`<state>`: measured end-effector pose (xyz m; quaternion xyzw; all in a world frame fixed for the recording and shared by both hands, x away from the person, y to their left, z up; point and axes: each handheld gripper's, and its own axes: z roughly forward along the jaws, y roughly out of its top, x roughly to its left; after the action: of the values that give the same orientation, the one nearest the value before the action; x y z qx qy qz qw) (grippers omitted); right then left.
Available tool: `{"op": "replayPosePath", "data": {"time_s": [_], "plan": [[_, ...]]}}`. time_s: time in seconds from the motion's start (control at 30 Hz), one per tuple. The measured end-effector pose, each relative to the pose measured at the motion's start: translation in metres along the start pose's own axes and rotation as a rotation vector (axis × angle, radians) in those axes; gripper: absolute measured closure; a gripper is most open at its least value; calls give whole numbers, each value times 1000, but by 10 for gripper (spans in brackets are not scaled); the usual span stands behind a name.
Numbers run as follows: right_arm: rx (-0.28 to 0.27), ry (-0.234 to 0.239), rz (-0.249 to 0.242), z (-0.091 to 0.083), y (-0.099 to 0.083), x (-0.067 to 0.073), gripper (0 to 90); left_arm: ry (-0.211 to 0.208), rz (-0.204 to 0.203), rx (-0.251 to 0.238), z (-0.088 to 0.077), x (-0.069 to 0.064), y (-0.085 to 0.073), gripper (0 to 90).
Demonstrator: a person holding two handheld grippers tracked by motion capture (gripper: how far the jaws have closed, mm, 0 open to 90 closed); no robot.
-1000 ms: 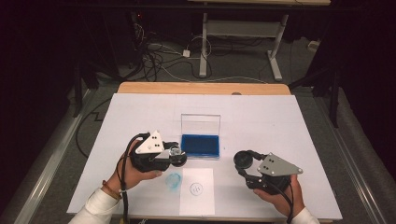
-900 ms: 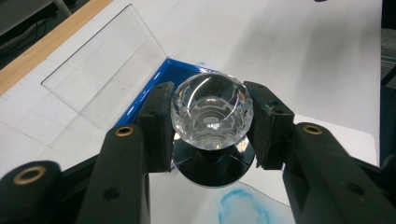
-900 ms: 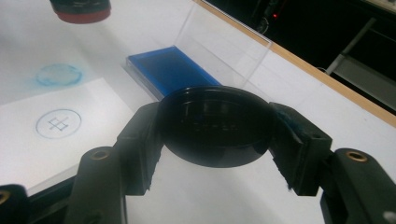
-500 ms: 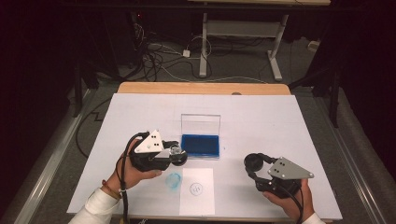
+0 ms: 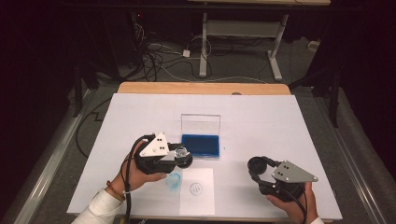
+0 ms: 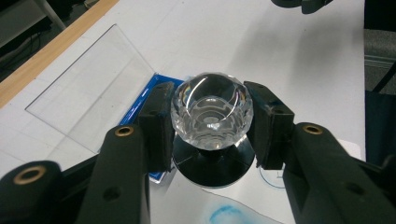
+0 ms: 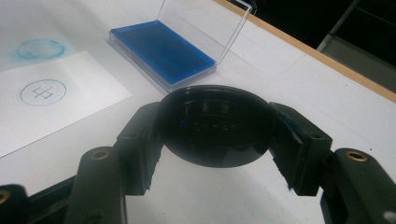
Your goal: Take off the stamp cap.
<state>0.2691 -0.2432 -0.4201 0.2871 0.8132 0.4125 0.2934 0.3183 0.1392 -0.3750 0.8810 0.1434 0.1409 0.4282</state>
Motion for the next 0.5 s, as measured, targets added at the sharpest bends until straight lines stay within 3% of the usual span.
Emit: {"op": "replayPosePath", "data": {"time_s": [0.5], "plan": [[13,2,-2,1,-2,1,388,-46,20,17,9,-8,2,546]]}}
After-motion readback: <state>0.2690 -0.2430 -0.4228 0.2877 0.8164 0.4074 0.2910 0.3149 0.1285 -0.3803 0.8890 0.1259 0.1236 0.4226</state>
